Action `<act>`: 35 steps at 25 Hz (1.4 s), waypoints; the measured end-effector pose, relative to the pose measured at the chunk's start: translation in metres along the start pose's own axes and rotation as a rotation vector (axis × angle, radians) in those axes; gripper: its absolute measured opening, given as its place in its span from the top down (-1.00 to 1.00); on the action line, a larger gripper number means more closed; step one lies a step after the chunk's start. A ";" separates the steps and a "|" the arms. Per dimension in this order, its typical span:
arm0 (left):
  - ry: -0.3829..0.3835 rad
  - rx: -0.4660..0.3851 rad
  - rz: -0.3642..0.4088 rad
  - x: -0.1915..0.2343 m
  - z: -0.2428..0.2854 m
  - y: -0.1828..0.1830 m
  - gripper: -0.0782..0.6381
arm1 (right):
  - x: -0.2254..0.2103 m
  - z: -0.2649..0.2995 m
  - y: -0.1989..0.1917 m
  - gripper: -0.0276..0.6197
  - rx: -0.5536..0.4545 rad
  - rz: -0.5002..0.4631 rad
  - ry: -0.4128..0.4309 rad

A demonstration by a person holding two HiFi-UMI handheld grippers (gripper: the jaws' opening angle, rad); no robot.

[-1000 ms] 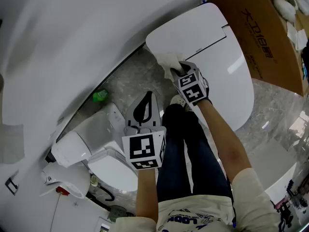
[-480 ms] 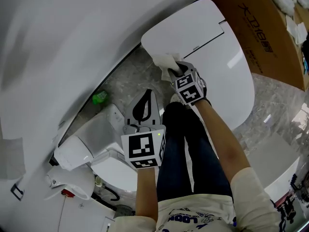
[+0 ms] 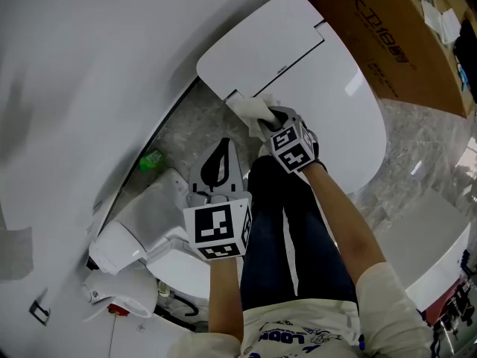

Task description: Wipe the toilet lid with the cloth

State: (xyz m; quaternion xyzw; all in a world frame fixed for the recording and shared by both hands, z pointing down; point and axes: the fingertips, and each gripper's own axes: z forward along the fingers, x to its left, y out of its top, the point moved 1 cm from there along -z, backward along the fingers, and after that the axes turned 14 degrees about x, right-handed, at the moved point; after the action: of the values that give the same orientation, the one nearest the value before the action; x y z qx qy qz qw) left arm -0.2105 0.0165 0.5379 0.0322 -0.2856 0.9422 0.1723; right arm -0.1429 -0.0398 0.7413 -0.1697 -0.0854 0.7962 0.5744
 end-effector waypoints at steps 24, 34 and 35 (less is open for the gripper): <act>-0.117 0.028 0.164 -0.106 0.023 0.003 0.77 | -0.013 -0.056 -0.167 0.55 0.025 0.159 -0.023; -0.160 0.040 0.227 -0.147 0.029 0.000 0.77 | -0.016 -0.081 -0.240 0.55 0.044 0.216 -0.043; -0.164 0.042 0.234 -0.152 0.029 -0.001 0.77 | -0.017 -0.083 -0.247 0.55 0.048 0.220 -0.045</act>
State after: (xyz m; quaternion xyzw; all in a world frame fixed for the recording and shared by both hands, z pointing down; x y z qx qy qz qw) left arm -0.0692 -0.0455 0.5385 0.0793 -0.2810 0.9557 0.0368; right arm 0.1117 0.0201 0.7489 -0.1463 -0.0598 0.8599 0.4854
